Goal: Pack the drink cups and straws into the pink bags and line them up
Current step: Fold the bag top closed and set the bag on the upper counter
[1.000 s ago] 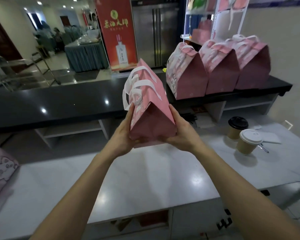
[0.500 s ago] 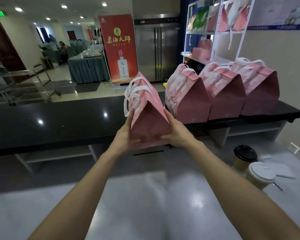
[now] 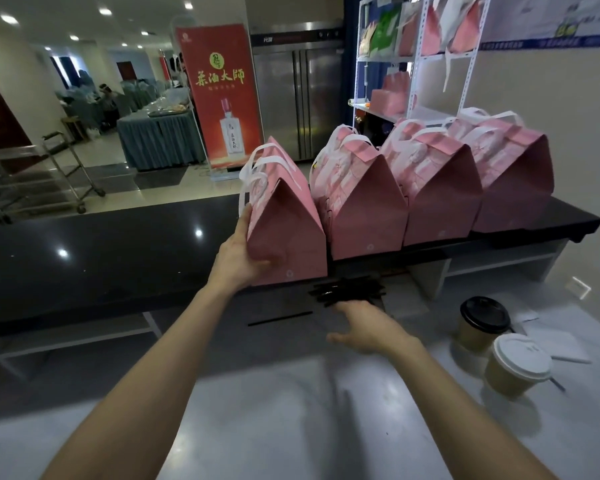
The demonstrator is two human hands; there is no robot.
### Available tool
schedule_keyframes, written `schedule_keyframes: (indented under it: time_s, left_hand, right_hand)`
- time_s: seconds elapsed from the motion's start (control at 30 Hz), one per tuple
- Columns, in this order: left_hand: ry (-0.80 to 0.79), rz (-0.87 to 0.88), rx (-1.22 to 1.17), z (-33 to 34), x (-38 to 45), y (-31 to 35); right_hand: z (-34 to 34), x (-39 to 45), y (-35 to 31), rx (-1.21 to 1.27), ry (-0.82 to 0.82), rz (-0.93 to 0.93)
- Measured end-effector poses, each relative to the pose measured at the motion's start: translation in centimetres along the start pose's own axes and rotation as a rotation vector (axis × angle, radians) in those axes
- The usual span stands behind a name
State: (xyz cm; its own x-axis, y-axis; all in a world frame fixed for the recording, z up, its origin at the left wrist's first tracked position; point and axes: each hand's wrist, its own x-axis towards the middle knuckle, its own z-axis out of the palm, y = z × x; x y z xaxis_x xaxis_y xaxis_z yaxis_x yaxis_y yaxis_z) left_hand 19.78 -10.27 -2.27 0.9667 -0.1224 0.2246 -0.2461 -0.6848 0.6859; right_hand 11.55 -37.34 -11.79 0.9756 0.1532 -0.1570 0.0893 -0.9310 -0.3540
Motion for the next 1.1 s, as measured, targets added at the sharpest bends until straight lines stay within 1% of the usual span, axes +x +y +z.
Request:
schedule_keyframes:
  time_s: [0.07,0.2,0.5,0.77,0.97,1.1]
  left_hand:
    - [0.014,-0.024,-0.006,0.5,0.6,0.4]
    - [0.048,-0.040,-0.015,1.4,1.4,0.7]
    - [0.077,-0.064,0.002,1.7,2.5,0.4]
    - [0.083,-0.052,-0.038,2.0,2.6,0.2]
    - [0.019,-0.059,-0.063,0.7,1.6,-0.5]
    - [-0.057,-0.073,0.094,-2.2,-2.5,-3.5]
  right_hand:
    - [1.9,-0.2,0.6,0.001,-0.077,0.010]
    - [3.4,-0.1,0.8,0.013,-0.127,0.019]
    - [3.2,0.6,0.7,0.018,-0.110,0.017]
    - [3.0,0.5,0.2,0.019,-0.112,0.008]
    - [3.1,0.2,-0.4,0.022,-0.123,-0.005]
    - [3.9,0.5,-2.4,0.000,-0.160,-0.051]
